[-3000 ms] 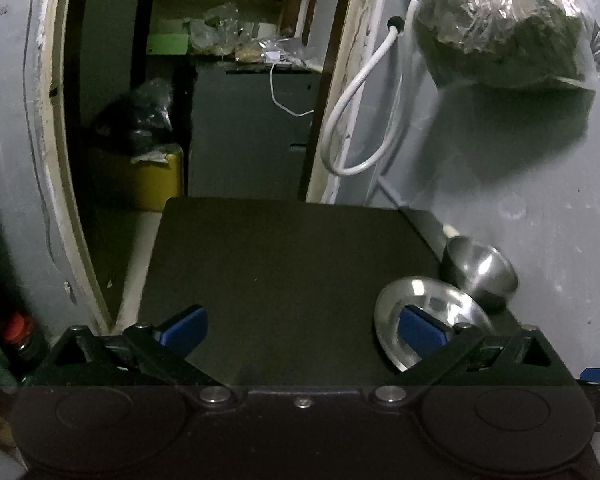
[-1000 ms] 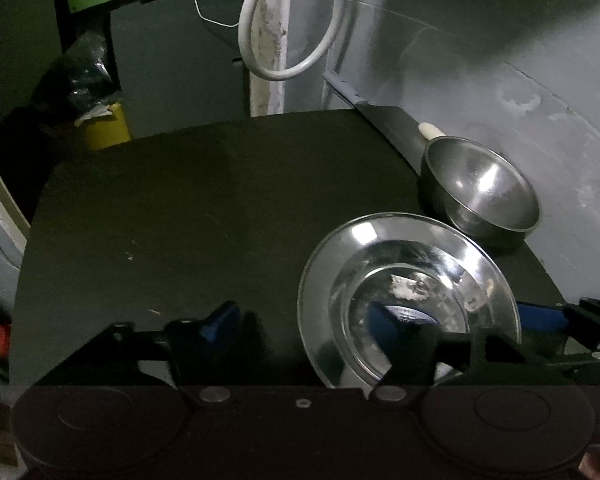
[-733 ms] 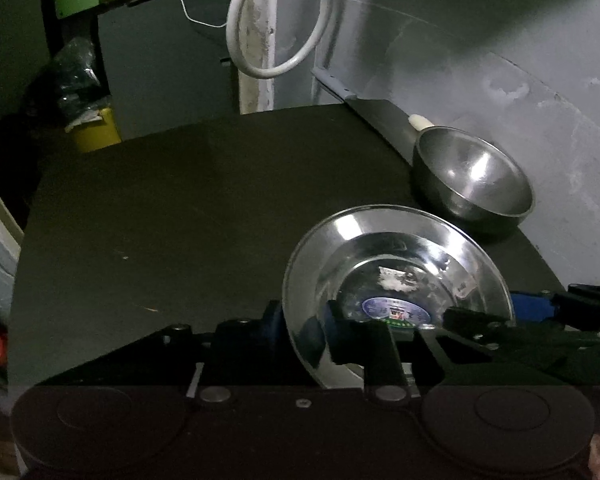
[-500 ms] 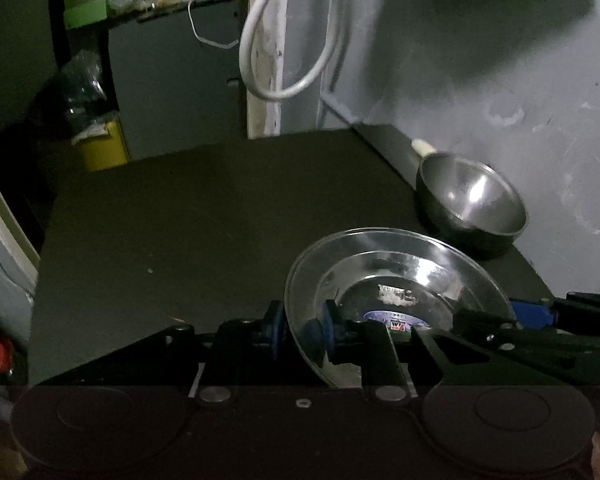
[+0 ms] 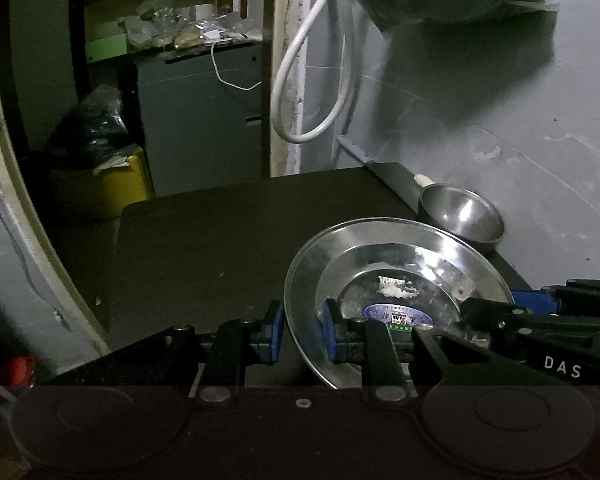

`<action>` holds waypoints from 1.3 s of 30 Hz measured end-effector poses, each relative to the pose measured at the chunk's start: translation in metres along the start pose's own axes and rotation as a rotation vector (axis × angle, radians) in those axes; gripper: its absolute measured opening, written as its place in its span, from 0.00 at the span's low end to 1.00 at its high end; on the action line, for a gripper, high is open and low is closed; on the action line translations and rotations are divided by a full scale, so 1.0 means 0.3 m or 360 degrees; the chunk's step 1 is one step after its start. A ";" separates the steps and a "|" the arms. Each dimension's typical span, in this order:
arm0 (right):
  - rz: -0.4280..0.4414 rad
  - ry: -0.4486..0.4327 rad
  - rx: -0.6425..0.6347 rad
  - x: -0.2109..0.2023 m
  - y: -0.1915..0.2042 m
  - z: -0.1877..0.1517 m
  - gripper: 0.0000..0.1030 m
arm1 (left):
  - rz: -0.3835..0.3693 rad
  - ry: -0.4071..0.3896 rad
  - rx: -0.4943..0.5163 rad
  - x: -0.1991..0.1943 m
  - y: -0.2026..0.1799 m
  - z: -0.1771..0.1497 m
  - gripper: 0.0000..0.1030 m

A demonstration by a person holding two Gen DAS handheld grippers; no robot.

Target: Organize plates and bowls

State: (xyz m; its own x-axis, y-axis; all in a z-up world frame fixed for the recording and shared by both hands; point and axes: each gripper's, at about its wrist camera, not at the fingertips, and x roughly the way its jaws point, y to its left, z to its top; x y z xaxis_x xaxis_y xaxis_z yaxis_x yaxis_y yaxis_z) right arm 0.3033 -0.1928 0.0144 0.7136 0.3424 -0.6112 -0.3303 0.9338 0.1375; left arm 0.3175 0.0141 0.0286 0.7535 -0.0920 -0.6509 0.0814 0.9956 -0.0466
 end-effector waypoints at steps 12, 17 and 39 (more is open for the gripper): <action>0.0058 0.0069 -0.0055 -0.148 0.141 -0.112 0.28 | 0.0014 0.0059 -0.0020 -0.182 0.067 -0.155 0.23; 0.0085 0.0117 -0.0063 -0.198 0.181 -0.172 0.28 | 0.0041 0.0109 -0.0027 -0.234 0.071 -0.228 0.23; 0.0009 0.0259 0.0000 -0.216 0.184 -0.265 0.28 | 0.0121 0.0236 0.0170 -0.204 -0.029 -0.331 0.25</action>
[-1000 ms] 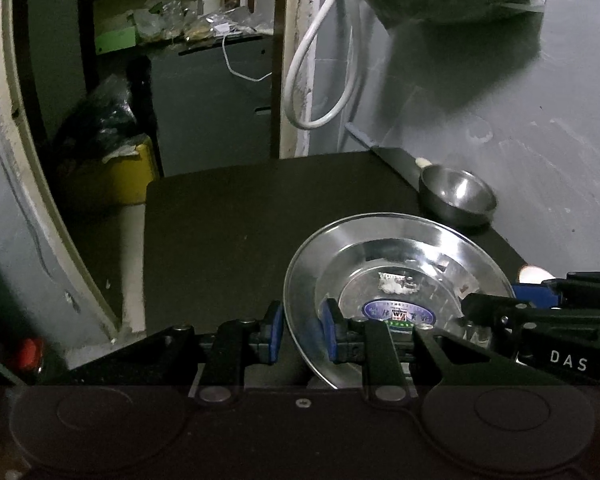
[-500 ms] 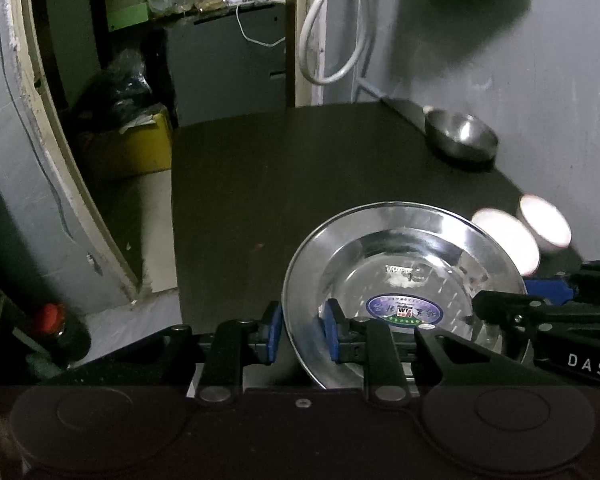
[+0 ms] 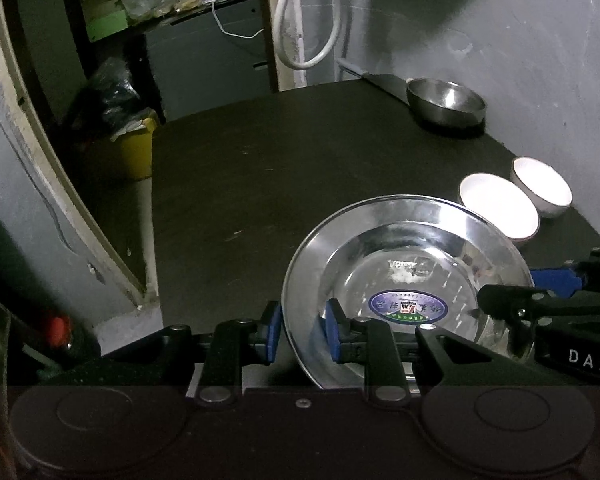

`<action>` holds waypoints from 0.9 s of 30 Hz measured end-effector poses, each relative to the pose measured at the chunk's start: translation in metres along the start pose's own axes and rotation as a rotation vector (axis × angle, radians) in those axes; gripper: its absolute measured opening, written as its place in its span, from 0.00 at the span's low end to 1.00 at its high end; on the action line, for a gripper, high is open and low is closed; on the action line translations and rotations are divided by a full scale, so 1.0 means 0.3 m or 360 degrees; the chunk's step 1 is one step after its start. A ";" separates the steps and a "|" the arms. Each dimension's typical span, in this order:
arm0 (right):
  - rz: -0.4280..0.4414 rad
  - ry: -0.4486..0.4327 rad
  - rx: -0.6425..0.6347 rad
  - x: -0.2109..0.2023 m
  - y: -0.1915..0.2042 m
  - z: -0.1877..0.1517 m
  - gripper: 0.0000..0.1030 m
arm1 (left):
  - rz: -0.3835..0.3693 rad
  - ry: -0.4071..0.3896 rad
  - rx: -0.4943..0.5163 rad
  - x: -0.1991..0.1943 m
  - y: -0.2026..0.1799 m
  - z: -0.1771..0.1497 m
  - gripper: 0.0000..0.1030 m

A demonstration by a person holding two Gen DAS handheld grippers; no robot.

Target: Organize plates and bowls

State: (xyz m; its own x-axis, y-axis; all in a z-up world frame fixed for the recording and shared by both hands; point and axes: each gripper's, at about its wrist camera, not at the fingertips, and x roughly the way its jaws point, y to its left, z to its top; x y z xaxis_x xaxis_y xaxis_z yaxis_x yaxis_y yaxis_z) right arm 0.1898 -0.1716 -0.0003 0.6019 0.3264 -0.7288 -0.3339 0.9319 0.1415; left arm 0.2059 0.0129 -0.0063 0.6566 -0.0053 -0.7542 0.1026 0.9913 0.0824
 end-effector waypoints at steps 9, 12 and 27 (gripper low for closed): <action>-0.0002 0.0002 -0.0042 0.033 0.012 0.001 0.27 | 0.0007 -0.0052 0.0173 0.024 -0.090 0.013 0.17; -0.0016 0.0003 -0.0043 0.041 0.009 0.001 0.27 | -0.0015 -0.0045 0.0133 0.026 -0.088 0.019 0.19; -0.0137 -0.0069 -0.0178 0.019 0.032 -0.016 0.68 | 0.0135 -0.0137 -0.0201 -0.065 0.032 -0.002 0.82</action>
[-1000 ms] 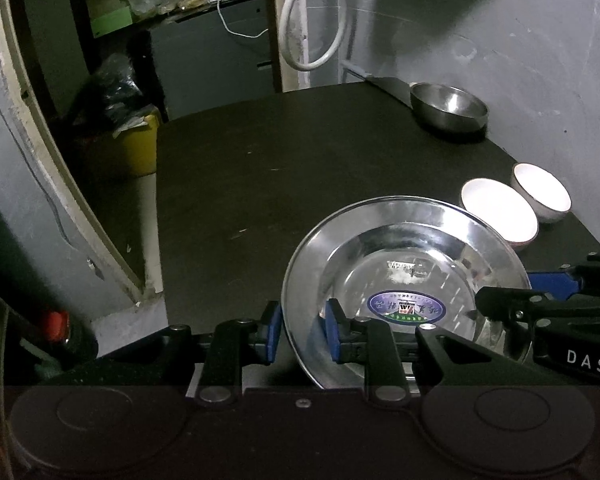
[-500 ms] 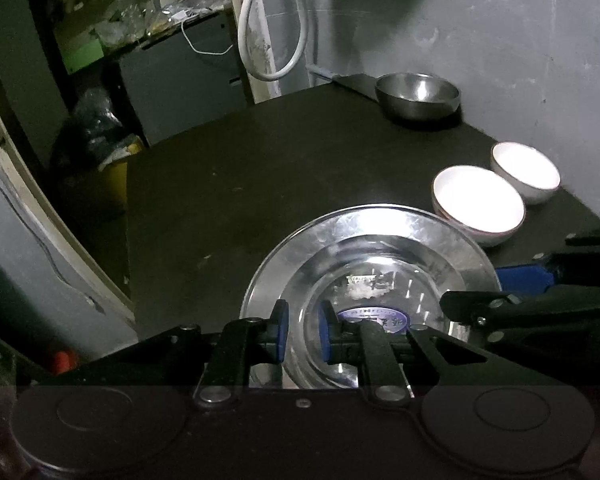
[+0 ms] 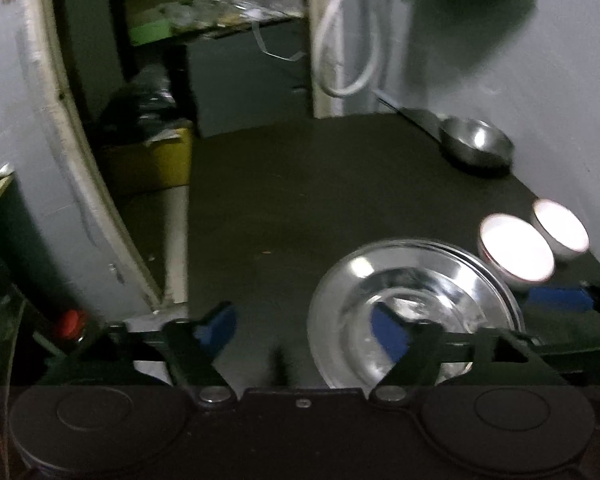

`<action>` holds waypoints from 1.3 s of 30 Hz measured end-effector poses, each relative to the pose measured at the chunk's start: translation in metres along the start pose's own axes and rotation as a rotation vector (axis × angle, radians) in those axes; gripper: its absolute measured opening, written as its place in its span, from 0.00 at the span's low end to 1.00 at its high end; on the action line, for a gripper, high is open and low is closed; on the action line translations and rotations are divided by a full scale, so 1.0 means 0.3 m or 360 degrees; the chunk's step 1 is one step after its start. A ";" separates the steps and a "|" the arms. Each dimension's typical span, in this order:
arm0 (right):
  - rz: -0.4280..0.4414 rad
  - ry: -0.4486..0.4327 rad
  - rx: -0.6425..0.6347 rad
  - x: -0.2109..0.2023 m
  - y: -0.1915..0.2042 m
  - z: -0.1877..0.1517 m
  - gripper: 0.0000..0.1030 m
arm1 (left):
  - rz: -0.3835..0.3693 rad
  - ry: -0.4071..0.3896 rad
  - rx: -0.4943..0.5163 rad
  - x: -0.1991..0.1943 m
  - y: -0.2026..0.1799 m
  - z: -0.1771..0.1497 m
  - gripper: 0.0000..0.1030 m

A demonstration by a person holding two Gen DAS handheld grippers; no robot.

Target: Organize plates and bowls

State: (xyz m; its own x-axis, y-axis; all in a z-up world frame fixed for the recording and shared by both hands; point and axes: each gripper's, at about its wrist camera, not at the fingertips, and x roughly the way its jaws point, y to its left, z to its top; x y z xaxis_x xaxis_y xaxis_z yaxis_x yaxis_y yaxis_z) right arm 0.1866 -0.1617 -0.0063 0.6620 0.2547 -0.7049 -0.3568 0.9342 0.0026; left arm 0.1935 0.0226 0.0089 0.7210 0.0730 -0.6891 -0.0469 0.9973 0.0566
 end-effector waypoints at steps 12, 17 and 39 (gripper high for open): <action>0.0040 -0.0154 0.0154 -0.153 -0.074 -0.083 1.00 | 0.0156 -0.0120 -0.0240 -0.197 0.056 -0.054 0.99; 0.0041 -0.0237 0.0241 -0.274 -0.103 -0.106 1.00 | 0.0082 -0.0129 -0.0287 -0.292 0.050 -0.089 0.99; -0.0221 -0.0379 0.0352 -1.040 -0.136 0.073 1.00 | -0.0487 -0.0537 -0.0185 -0.729 0.092 0.136 0.99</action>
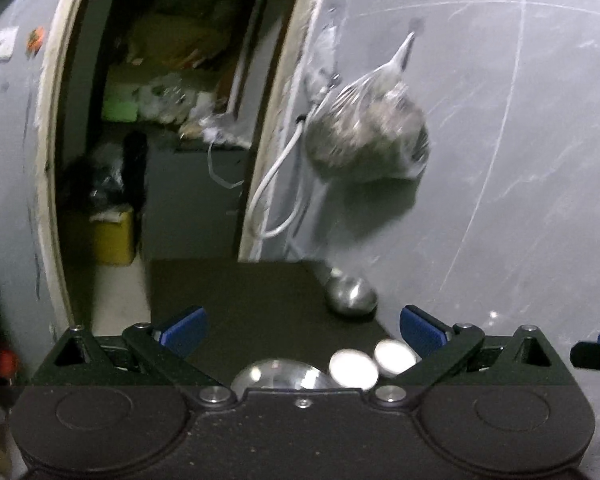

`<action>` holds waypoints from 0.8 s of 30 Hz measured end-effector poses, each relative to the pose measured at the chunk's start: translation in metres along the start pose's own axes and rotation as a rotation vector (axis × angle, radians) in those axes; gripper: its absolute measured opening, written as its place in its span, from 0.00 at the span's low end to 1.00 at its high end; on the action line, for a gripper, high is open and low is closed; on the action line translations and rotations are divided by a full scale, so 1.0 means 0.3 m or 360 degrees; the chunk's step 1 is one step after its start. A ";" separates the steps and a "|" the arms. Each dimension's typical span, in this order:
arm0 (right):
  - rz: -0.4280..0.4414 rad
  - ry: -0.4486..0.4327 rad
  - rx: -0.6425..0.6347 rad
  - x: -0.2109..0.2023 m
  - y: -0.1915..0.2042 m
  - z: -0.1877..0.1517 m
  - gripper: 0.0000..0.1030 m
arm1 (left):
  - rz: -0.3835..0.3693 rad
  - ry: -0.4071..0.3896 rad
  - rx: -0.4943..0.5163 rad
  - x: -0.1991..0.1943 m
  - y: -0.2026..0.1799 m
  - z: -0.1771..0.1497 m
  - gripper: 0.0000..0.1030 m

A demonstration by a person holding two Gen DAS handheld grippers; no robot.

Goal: Organize plates and bowls
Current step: 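Move the left gripper to the steel bowl rim and close it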

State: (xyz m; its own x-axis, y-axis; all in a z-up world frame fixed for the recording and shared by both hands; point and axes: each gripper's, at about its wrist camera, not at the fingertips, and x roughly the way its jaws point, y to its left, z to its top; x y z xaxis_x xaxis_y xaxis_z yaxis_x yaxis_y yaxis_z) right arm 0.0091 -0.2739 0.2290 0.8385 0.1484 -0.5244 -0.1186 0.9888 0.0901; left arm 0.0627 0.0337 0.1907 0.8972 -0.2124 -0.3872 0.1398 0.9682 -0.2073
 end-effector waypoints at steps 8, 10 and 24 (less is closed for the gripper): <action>0.0074 -0.0009 -0.0038 0.048 -0.040 0.340 1.00 | -0.0149 0.0005 0.0046 0.093 -0.090 0.298 0.99; 0.0065 -0.0053 -0.0050 0.086 -0.060 0.427 1.00 | -0.0164 0.0009 0.0043 0.151 -0.096 0.349 0.99; 0.0016 -0.0118 0.0005 0.886 -0.176 0.398 1.00 | 0.0175 0.0185 0.0012 0.947 -0.056 0.408 0.99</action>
State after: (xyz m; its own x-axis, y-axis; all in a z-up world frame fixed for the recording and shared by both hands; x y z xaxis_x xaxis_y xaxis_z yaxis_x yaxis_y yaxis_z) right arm 0.3018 -0.2884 0.1859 0.8742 0.1565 -0.4596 -0.1255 0.9873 0.0974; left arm 0.3666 -0.0268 0.1942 0.8527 -0.1186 -0.5087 0.0470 0.9873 -0.1515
